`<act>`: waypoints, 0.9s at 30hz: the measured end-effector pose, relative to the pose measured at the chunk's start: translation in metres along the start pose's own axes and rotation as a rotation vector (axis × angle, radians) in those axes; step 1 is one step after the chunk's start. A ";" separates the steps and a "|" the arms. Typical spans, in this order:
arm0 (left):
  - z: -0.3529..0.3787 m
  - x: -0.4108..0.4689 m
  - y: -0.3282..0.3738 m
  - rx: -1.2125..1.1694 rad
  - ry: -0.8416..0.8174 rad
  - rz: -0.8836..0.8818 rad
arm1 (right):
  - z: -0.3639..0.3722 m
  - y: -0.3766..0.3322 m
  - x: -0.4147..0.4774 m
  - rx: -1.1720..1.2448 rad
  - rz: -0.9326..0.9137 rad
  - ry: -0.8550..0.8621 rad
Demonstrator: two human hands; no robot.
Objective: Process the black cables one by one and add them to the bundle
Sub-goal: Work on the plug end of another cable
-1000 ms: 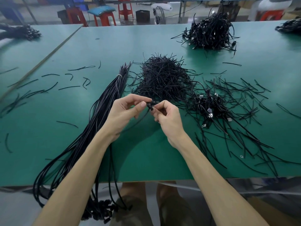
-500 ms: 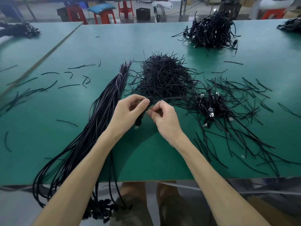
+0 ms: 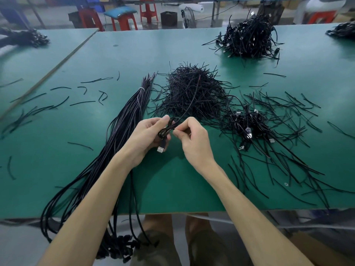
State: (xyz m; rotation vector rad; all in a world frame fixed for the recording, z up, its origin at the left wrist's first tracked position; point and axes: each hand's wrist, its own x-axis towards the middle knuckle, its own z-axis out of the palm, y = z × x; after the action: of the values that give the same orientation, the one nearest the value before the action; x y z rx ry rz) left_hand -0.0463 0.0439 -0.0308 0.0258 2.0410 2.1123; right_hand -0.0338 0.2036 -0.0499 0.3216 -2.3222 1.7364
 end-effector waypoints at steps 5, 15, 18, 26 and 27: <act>-0.002 -0.001 0.001 -0.051 -0.072 0.069 | -0.002 0.002 0.001 0.108 0.080 0.018; -0.005 0.000 -0.005 -0.038 -0.057 0.172 | -0.005 0.003 0.004 0.237 0.142 0.019; -0.004 0.001 -0.006 -0.040 -0.036 0.193 | -0.006 0.002 0.003 0.324 0.168 0.047; 0.000 -0.001 -0.003 -0.126 0.022 0.145 | -0.016 -0.009 -0.002 0.389 0.197 0.085; 0.000 -0.001 -0.001 -0.127 0.015 0.136 | -0.020 -0.011 -0.004 0.375 0.198 0.067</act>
State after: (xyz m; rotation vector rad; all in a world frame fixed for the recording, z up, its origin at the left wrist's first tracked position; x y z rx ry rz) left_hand -0.0454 0.0433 -0.0320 0.1345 1.9602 2.3262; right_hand -0.0256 0.2198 -0.0362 0.0925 -2.0310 2.2431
